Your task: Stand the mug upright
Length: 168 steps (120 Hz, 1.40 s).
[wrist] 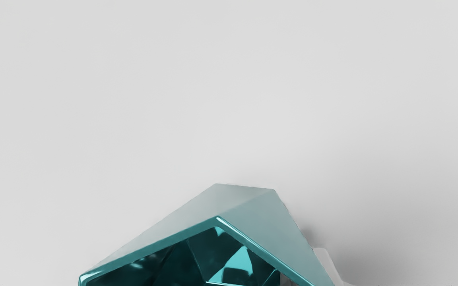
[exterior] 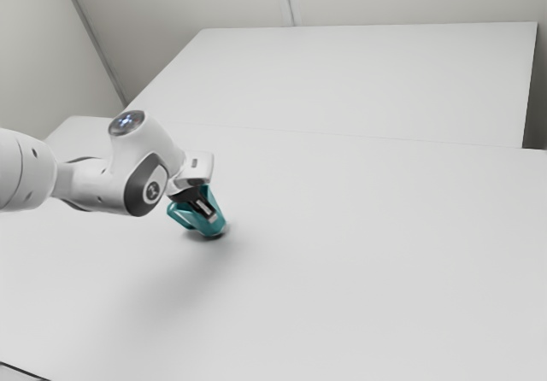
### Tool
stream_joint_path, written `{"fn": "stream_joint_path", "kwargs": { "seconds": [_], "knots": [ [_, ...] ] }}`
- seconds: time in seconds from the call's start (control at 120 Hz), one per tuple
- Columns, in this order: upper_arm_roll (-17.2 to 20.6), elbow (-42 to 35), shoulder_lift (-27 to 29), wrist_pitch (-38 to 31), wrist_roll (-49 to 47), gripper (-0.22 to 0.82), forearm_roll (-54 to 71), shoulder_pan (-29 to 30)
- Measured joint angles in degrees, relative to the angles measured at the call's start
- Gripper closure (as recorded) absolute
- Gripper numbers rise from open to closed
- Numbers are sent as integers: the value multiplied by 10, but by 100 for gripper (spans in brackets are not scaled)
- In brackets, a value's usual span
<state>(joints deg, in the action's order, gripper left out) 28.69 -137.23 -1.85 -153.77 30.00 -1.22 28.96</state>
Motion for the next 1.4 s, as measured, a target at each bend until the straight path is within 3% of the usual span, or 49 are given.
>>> {"fn": "stream_joint_path", "kwargs": {
  "seconds": [0.142,0.592,0.95,1.4],
  "knots": [
    [0,-1,0,-1,-7,77,-1,8],
    [1,1,2,5,-13,48,-5,-3],
    [0,3,7,12,-13,32,-5,5],
    [0,13,53,36,-11,23,-2,6]
  ]
}}
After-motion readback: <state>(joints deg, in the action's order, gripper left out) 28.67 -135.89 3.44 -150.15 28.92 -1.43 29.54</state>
